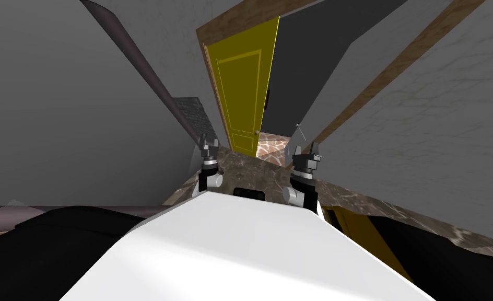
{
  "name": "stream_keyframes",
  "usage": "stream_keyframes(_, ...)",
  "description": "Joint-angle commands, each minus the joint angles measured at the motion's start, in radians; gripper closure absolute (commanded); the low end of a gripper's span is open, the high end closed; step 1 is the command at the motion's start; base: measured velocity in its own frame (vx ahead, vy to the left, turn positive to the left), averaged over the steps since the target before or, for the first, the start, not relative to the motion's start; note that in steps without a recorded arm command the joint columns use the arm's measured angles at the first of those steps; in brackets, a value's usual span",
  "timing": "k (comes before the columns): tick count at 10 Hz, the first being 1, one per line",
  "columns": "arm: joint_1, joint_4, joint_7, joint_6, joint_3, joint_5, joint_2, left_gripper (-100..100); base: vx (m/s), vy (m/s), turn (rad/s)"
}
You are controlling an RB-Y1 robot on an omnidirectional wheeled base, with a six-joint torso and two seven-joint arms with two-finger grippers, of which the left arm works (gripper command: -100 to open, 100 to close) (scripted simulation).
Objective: Push the door open
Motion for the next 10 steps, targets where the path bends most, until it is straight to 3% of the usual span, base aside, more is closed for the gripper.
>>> stream_keyframes(1, -0.01, 0.032, 0.029, -0.009, 0.006, 0.019, 0.012, -100, 0.094, 0.014, -0.102)
stream_keyframes(10, -0.063, 0.222, 0.176, -0.061, 0.0, 0.113, 0.045, -100, 0.093, 0.018, -0.141)
